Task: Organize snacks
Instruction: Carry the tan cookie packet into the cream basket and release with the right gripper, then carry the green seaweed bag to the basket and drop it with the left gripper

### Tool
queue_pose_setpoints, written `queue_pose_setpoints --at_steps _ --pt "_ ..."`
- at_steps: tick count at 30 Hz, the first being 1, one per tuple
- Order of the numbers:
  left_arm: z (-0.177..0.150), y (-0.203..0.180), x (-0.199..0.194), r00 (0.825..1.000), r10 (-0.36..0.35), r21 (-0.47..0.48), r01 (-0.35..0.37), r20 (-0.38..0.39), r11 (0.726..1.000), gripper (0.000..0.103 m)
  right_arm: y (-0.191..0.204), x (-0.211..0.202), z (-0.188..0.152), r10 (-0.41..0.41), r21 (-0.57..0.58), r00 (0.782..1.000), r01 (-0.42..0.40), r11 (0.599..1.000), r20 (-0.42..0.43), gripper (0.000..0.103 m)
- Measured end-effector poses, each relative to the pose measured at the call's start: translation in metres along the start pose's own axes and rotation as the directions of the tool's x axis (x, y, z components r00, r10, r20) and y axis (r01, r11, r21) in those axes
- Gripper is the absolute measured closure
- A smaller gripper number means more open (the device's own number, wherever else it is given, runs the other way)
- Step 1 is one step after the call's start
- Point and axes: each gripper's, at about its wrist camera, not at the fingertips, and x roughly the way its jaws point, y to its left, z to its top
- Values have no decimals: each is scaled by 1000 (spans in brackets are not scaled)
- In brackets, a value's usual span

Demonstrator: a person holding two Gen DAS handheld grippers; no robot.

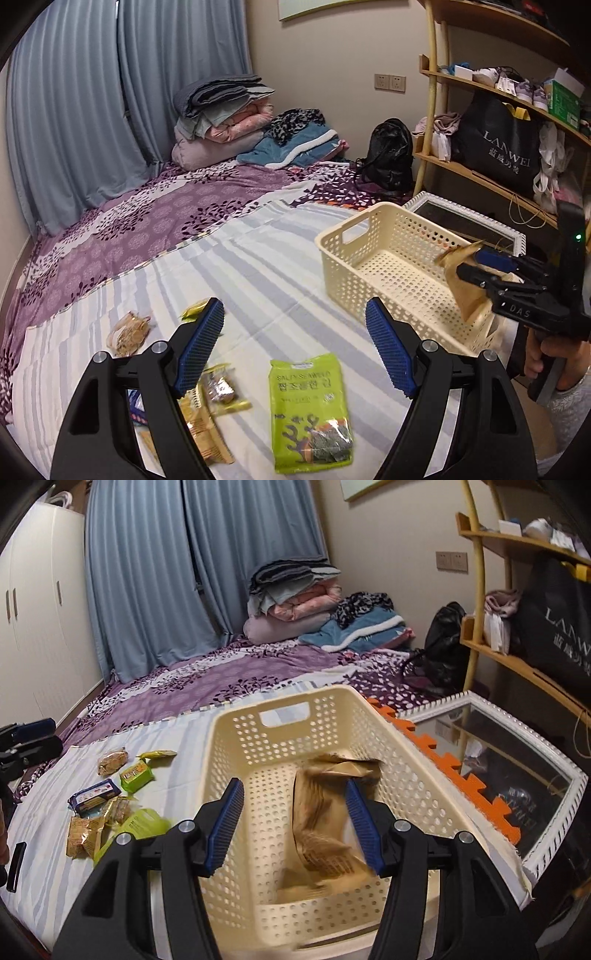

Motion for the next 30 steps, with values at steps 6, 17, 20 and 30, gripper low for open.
queue_pose_setpoints --at_steps 6,17,20,30 --pt "-1 -20 19 999 -19 28 21 -50 999 22 -17 2 -6 10 42 1000 -11 999 21 31" --pt "-69 -10 73 961 -64 -116 34 -267 993 8 -12 4 -9 53 56 998 -55 997 39 31" --pt "-83 -11 81 950 -73 -124 36 -302 992 8 -12 5 -9 52 58 998 -54 997 38 31" --pt "-102 -9 100 932 -77 -134 31 -355 991 8 -14 6 -11 51 76 998 -53 996 37 31"
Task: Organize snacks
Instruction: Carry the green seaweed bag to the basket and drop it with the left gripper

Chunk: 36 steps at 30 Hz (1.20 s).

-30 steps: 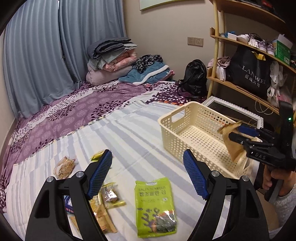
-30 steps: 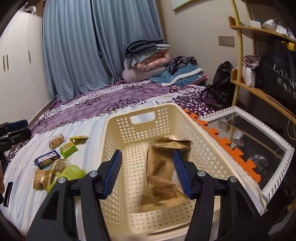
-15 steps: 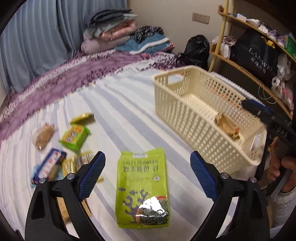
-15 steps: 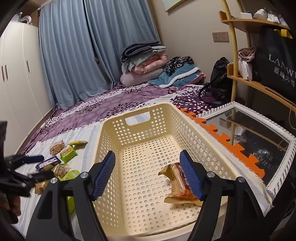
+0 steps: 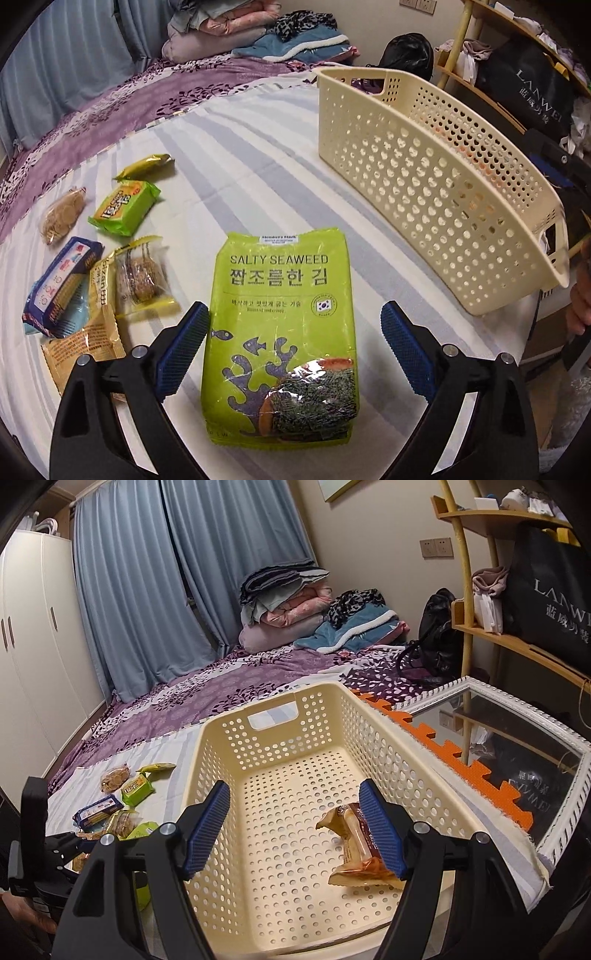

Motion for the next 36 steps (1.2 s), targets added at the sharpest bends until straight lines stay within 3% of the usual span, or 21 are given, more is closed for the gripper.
queue_pose_setpoints --at_steps 4,9,10,11,16,18,19,20,31,33,34,36 --pt "-1 2 4 999 41 9 -41 3 999 11 -2 -1 0 -3 6 1000 3 1000 3 31" --pt "1 9 -5 999 41 -13 -41 31 999 34 -5 -2 -1 -4 17 1000 4 1000 9 31" --pt "3 9 -6 999 29 -20 -29 32 999 51 -6 -3 -1 -4 20 1000 4 1000 10 31" --pt "5 10 -8 999 34 -27 -33 33 999 53 -7 -3 -1 -4 22 1000 4 1000 12 31" --pt "11 8 -16 996 63 -27 -61 61 998 53 -10 -6 0 -2 31 1000 2 1000 20 31" --pt "13 8 -16 995 86 -34 -84 59 996 40 -11 -6 0 -3 35 1000 2 999 23 31" --pt "13 9 -15 994 97 -41 -95 59 995 21 -12 -7 0 -2 37 1000 1 999 23 31" --pt "12 11 -14 992 113 -51 -110 62 993 10 -12 -7 0 -1 38 1000 0 999 23 31" --pt "3 28 19 995 92 -111 -95 -32 989 9 -11 -7 1 0 34 1000 -1 999 23 31" --pt "1 30 22 995 89 -120 -93 -35 988 14 -13 -8 1 -3 39 1000 2 999 27 31" --pt "1 30 22 996 86 -123 -90 -35 988 23 -13 -9 2 -5 41 1000 3 999 28 31" --pt "3 31 19 995 98 -131 -101 -28 986 23 -15 -10 3 -8 46 999 7 999 32 31"
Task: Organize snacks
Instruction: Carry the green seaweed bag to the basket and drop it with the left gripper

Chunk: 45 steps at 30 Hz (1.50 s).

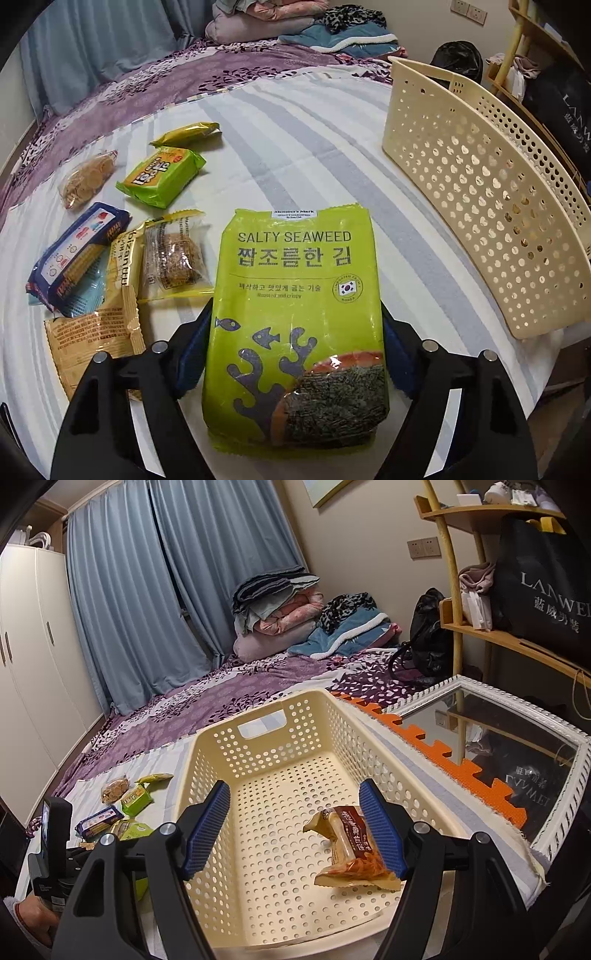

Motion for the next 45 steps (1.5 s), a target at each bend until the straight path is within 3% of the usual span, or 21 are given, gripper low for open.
queue_pose_setpoints --at_steps 7,14,24,29,38,45 --pt "25 -15 -44 994 -8 16 6 111 1000 23 -6 -3 3 -8 13 1000 8 1000 18 31" --pt "69 -64 -94 964 -90 113 63 251 992 23 -15 -7 5 -24 34 999 23 999 27 31" --pt "99 -136 -87 943 -241 207 194 232 959 23 -32 -12 3 -62 59 998 61 996 23 31" --pt "100 -152 -78 931 -305 203 264 203 943 8 -38 -13 3 -74 65 997 73 995 17 31" --pt "94 -128 -77 950 -213 172 176 227 969 8 -27 -9 3 -51 55 999 50 997 12 31" --pt "90 -99 -84 955 -151 131 121 255 984 6 -4 -9 5 -15 19 1000 15 1000 12 31"
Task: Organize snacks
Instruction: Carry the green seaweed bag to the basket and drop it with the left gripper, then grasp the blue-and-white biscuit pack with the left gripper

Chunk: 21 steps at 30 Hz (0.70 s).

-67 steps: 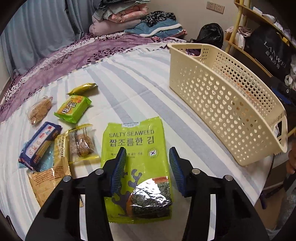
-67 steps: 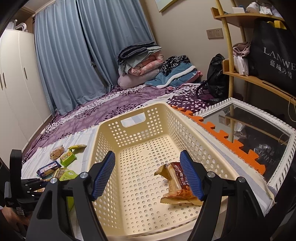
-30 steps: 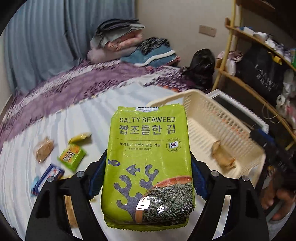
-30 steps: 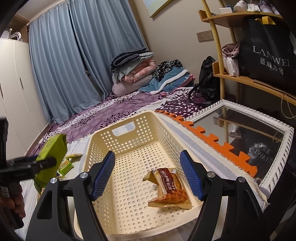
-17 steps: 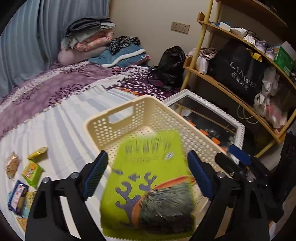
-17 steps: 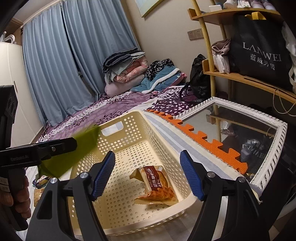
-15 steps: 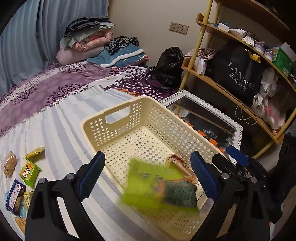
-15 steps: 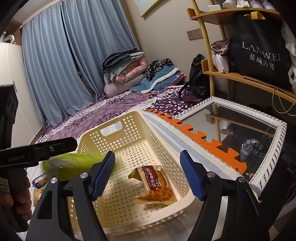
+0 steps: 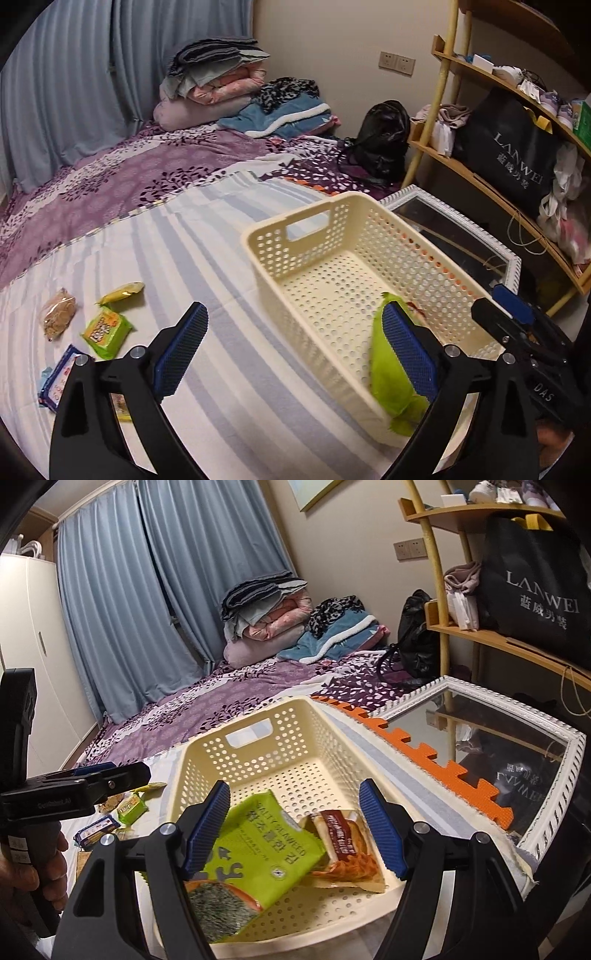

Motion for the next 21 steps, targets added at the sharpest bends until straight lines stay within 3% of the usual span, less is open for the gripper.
queue_pose_setpoints --at_steps 21 --pt "-30 103 -56 983 177 -114 -170 52 979 6 101 -13 -1 138 -160 990 -138 977 -9 23"
